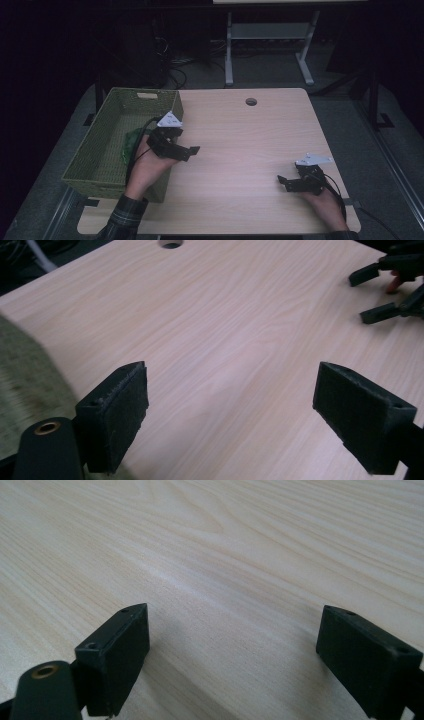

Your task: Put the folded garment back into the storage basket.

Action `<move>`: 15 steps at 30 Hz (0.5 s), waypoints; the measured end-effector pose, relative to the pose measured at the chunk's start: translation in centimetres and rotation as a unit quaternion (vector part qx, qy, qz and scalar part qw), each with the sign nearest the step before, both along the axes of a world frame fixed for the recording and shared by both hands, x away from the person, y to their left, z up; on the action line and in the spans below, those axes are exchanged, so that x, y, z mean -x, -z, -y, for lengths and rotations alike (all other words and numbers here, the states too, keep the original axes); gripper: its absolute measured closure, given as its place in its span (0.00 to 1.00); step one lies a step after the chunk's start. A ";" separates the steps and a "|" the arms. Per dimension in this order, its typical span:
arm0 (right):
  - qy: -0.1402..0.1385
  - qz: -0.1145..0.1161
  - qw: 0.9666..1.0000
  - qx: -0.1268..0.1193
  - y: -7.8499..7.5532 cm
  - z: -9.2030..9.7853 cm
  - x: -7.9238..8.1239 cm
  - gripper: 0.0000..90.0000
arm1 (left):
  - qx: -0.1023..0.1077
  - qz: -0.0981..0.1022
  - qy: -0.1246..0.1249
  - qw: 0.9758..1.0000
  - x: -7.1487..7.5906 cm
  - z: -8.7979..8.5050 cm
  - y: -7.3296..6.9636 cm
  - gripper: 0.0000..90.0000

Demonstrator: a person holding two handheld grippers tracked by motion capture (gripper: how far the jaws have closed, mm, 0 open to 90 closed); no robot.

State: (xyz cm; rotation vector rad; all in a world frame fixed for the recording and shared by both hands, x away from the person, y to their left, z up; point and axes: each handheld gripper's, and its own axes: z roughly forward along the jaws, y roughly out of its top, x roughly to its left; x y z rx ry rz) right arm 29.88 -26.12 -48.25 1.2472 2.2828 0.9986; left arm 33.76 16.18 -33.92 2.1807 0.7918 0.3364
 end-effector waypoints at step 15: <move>0.000 0.000 1.000 0.000 0.0 0.0 0.0 0.15 | 0.006 -0.006 0.048 0.999 2.1 5.0 7.3 0.15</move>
